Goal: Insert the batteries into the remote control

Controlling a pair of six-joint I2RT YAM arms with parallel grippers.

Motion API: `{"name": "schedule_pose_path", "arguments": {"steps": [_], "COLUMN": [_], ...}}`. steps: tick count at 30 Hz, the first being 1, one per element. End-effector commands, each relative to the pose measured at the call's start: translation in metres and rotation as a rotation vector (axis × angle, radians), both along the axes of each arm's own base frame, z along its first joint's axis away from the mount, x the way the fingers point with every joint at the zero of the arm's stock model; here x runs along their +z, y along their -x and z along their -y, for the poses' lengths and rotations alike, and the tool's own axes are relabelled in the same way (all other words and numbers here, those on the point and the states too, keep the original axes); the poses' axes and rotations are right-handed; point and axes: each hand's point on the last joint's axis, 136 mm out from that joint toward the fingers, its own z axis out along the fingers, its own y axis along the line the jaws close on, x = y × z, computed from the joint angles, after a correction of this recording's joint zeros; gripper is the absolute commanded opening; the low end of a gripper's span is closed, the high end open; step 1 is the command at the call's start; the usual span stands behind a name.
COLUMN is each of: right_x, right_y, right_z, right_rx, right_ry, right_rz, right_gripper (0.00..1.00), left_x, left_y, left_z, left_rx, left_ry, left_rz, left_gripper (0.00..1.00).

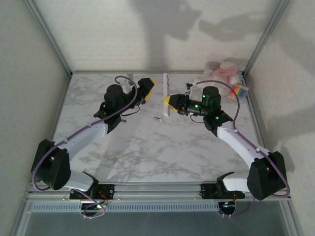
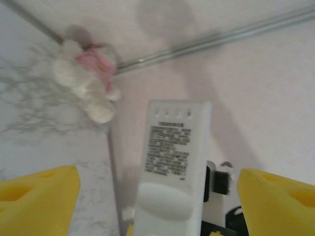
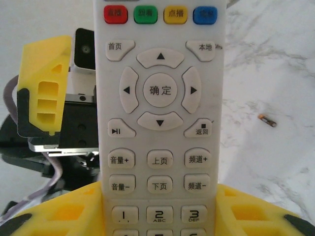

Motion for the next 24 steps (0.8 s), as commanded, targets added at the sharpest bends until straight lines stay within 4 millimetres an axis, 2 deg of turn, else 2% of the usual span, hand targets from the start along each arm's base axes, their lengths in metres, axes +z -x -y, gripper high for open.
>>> {"name": "schedule_pose_path", "arguments": {"steps": [1,6,9,11,18,19,21,24], "right_x": [0.035,0.048,0.050,0.051,0.052,0.052,0.054,0.052], "right_y": [0.002,0.004,0.004,0.004,0.008,0.008,0.009,0.008], "right_z": [-0.005,-0.009,-0.014,-0.015,-0.017,-0.017,-0.017,-0.017], "right_rx": [0.041,0.067,0.085,0.094,0.112,0.115,0.116,0.113], "right_ry": [-0.095,-0.126,-0.128,-0.131,-0.136,-0.137,-0.138,-0.134], "right_rz": [0.054,0.064,0.060,0.061,0.059,0.061,0.065,0.061], "right_gripper": [0.45,0.44,0.44,0.44,0.44,0.44,0.44,0.45], "left_x": [0.037,0.031,0.034,0.035,0.047,0.048,0.050,0.051], "left_y": [0.013,0.015,0.019,0.021,0.024,0.025,0.025,0.024], "left_z": [0.020,0.034,0.043,0.048,0.055,0.057,0.058,0.058], "left_rx": [-0.130,-0.175,-0.206,-0.219,-0.249,-0.256,-0.260,-0.251], "left_ry": [0.108,0.093,0.110,0.114,0.152,0.157,0.167,0.169], "left_rz": [0.105,0.100,0.107,0.111,0.142,0.140,0.145,0.144], "left_gripper": [0.81,0.76,0.74,0.70,0.63,0.60,0.49,0.44]}}
